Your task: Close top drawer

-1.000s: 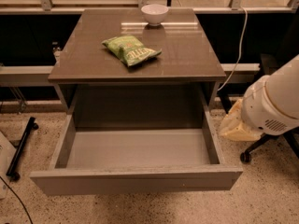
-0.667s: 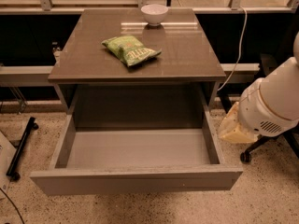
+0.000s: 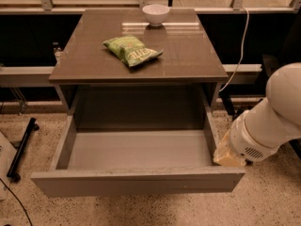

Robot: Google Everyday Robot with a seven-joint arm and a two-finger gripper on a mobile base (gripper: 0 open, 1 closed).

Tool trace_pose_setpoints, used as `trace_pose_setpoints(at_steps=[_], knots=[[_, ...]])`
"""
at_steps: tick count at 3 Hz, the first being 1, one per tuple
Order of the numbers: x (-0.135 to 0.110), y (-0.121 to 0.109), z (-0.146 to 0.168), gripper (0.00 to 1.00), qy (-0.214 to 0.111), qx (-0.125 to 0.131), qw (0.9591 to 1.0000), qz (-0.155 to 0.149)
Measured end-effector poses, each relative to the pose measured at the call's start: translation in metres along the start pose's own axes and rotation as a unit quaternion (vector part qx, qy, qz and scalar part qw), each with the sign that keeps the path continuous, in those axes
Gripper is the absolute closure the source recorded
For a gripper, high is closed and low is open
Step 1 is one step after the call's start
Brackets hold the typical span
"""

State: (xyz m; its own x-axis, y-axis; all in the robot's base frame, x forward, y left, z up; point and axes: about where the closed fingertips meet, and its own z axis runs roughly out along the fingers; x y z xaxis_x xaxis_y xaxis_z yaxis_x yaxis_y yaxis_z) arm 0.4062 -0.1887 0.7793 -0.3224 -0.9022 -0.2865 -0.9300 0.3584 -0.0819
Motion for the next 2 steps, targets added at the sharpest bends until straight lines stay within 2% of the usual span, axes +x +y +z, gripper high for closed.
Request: trace_pose_setpoints(at_steps=[1, 2], knots=[[0.033, 0.02, 0.058, 1.0, 0.01, -0.043, 0.9983, 0.038], [0.053, 0.034, 0.088, 1.0, 0.016, -0.069, 0.9953, 0.066]])
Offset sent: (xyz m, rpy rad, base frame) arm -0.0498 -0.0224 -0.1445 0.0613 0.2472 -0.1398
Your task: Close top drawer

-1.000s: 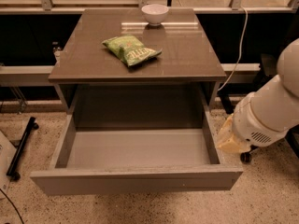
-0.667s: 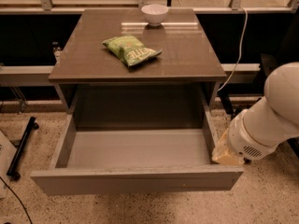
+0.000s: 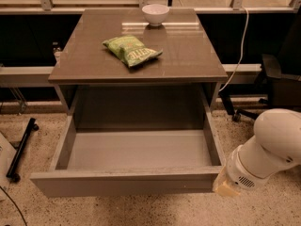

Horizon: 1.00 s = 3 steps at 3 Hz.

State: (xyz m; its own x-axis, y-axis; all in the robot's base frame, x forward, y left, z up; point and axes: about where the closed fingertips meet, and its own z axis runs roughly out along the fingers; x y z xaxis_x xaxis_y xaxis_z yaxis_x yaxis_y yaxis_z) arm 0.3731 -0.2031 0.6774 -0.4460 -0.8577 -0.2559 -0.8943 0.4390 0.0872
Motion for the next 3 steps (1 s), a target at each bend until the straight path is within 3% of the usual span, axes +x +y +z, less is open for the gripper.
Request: trace_pose_setpoints(at_steps=[1, 2, 3], knots=[[0.005, -0.018, 0.027, 1.0, -0.012, 0.011, 0.9997, 0.016], [0.005, -0.018, 0.027, 1.0, -0.012, 0.011, 0.9997, 0.016], [-0.009, -0.025, 0.023, 1.0, -0.037, 0.026, 0.999, 0.006]])
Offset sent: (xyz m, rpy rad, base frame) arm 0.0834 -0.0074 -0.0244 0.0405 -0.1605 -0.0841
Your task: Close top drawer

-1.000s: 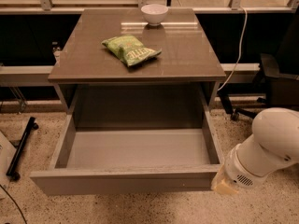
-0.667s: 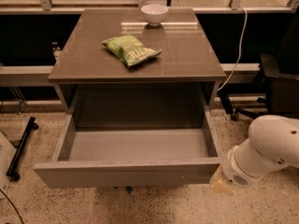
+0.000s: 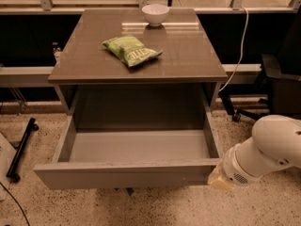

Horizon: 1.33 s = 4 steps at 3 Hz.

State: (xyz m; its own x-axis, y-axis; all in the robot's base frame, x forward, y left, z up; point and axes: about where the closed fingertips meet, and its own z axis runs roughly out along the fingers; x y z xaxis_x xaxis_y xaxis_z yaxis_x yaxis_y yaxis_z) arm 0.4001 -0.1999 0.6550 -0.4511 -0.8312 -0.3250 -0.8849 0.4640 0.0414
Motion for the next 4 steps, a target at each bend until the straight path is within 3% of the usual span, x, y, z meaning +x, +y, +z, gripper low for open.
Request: trace_pose_setpoints(at_steps=[1, 2, 3, 4], knots=[[-0.04, -0.01, -0.003, 1.0, -0.056, 0.035, 0.9975, -0.023], [-0.04, -0.01, -0.003, 1.0, -0.056, 0.035, 0.9975, -0.023], [-0.09, -0.03, -0.002, 1.0, -0.078, 0.062, 0.9929, -0.064], [-0.09, -0.03, -0.002, 1.0, -0.078, 0.062, 0.9929, -0.064]])
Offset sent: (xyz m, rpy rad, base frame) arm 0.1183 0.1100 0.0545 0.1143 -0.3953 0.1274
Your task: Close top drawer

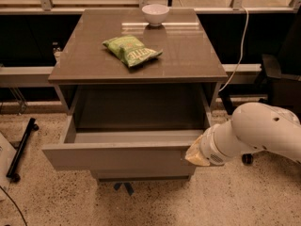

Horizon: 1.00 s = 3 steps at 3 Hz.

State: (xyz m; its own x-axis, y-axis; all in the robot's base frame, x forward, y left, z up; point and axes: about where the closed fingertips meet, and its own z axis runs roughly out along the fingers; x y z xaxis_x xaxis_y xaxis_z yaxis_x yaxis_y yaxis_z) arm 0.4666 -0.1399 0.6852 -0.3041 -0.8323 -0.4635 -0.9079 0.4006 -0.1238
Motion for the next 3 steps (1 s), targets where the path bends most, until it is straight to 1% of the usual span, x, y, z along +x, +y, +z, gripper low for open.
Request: trace_pose_setpoints(at_steps=[1, 2, 3], knots=[[0.0, -0.003, 0.021, 1.0, 0.0, 0.005, 1.0, 0.006], [-0.014, -0.015, 0.041, 1.0, -0.022, 0.018, 0.9996, -0.003], [-0.037, -0.032, 0.048, 1.0, -0.046, 0.036, 0.998, -0.023]])
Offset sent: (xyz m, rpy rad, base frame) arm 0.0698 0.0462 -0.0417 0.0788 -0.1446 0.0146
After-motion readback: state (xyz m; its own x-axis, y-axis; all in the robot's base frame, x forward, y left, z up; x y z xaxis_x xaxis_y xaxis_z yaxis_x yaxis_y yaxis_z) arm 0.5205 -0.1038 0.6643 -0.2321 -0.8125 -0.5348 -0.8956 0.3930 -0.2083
